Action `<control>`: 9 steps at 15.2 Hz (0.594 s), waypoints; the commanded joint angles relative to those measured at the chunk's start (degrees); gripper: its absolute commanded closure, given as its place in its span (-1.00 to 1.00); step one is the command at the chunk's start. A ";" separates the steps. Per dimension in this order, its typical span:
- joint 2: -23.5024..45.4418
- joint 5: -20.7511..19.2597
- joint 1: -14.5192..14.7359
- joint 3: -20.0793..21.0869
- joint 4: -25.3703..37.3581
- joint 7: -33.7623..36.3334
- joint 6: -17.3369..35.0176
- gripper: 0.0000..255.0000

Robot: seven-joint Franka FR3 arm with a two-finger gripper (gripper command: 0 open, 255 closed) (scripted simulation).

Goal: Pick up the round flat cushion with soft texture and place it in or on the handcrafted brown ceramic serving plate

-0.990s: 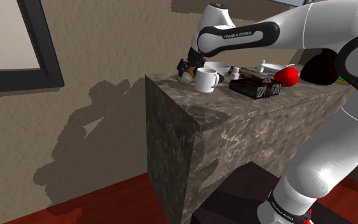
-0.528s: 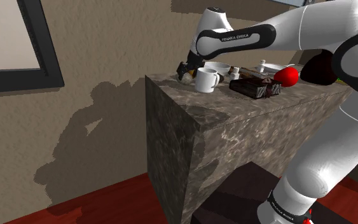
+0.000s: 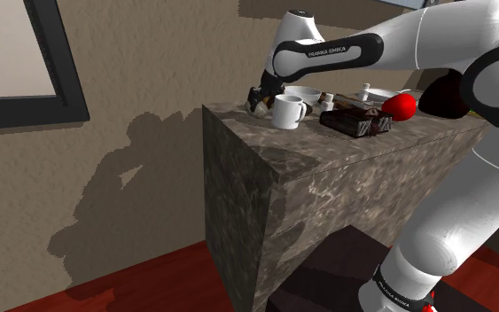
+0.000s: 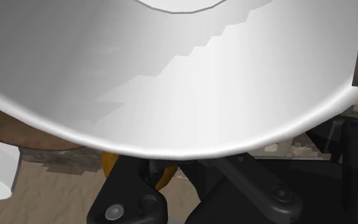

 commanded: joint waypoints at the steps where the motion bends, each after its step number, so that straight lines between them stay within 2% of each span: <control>1: 0.24 0.03 0.03 0.04 -0.09 0.01 -0.28 1.00; 3: -0.18 0.00 0.04 0.05 -0.80 0.07 0.01 1.00; 9: -0.20 0.36 0.12 0.07 3.79 -0.49 -4.58 1.00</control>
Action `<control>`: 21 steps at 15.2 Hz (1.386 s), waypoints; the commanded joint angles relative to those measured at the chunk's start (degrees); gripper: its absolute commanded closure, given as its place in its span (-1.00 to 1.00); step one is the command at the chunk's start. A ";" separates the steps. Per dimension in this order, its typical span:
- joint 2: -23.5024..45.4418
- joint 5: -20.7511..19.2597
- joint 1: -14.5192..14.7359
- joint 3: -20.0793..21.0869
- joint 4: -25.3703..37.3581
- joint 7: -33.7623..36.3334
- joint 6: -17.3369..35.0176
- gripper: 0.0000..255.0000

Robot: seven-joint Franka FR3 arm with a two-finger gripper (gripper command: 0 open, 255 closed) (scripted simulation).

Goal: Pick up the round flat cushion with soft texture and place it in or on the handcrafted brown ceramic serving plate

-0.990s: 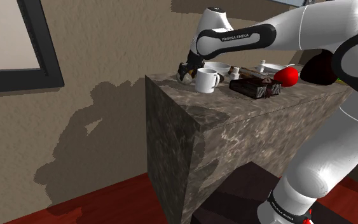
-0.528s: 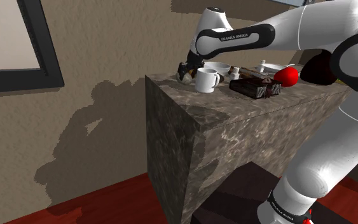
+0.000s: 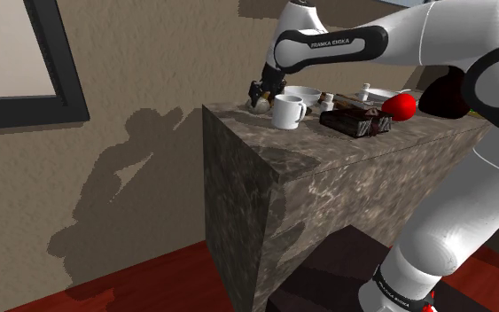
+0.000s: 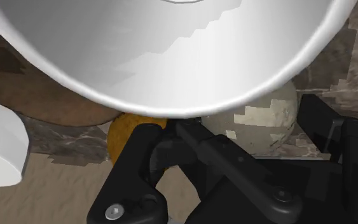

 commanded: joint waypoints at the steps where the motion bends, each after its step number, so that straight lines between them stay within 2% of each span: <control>1: 0.20 0.09 0.03 0.02 1.70 -0.14 -1.52 1.00; 16: 2.44 0.63 0.15 0.14 15.88 -1.33 -13.41 1.00; 21: 0.13 2.59 -1.95 -3.01 14.63 -7.04 -14.01 1.00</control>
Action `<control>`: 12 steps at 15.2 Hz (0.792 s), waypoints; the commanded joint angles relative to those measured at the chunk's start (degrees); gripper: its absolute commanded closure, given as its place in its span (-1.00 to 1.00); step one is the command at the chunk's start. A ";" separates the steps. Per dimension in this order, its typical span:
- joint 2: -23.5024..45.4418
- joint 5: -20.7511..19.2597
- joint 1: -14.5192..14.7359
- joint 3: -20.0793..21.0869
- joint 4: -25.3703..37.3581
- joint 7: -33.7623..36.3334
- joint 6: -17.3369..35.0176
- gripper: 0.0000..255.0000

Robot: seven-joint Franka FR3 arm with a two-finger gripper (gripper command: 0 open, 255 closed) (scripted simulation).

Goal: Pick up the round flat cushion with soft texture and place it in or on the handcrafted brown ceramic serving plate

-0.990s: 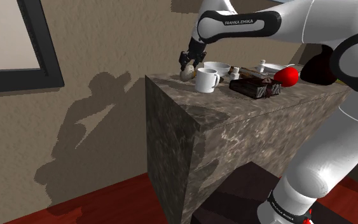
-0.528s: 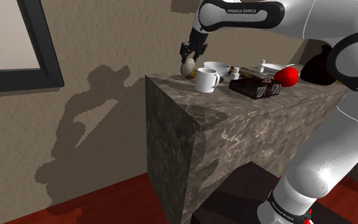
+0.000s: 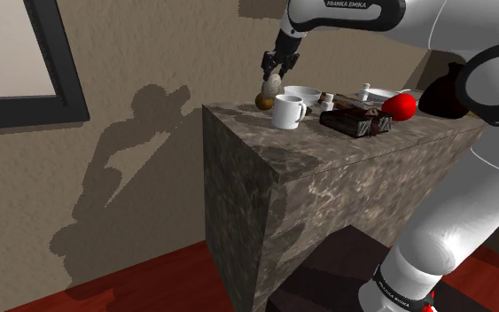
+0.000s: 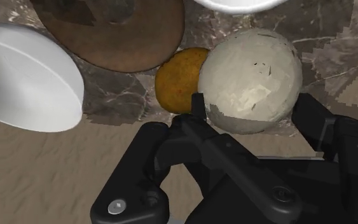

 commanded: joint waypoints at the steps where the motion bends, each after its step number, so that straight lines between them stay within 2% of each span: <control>1: -1.28 0.92 -1.01 -1.57 -0.48 -2.86 -0.60 1.00; 9: -2.85 4.57 -4.99 -8.64 -0.02 -14.62 -2.37 1.00; 12: -3.72 4.41 -4.99 -8.60 -3.34 -14.56 0.10 1.00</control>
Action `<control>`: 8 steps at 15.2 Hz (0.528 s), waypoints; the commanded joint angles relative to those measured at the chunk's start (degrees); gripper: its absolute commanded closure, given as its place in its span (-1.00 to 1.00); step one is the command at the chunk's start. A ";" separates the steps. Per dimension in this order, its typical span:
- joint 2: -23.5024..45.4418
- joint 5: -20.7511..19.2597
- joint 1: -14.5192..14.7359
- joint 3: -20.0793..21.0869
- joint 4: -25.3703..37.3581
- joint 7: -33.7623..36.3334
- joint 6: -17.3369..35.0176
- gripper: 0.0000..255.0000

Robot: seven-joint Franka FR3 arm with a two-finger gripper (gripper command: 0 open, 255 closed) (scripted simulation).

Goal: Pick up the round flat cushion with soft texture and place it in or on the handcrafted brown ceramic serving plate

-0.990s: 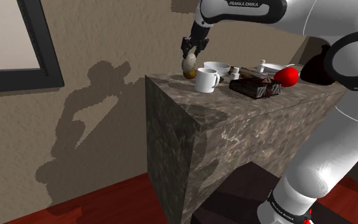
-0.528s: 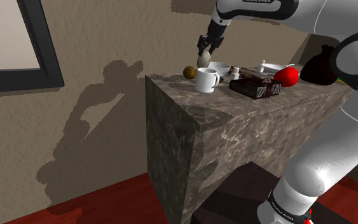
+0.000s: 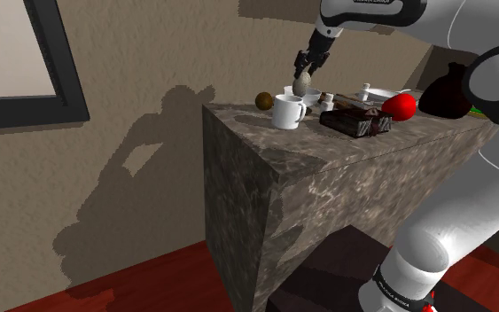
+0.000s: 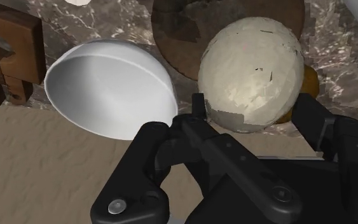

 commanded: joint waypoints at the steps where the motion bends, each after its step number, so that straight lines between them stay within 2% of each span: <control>1: -0.68 -0.04 -0.08 -0.09 -2.37 -0.22 1.73 1.00; 8: -2.08 -0.29 -0.15 -0.04 -9.32 -0.16 7.30 1.00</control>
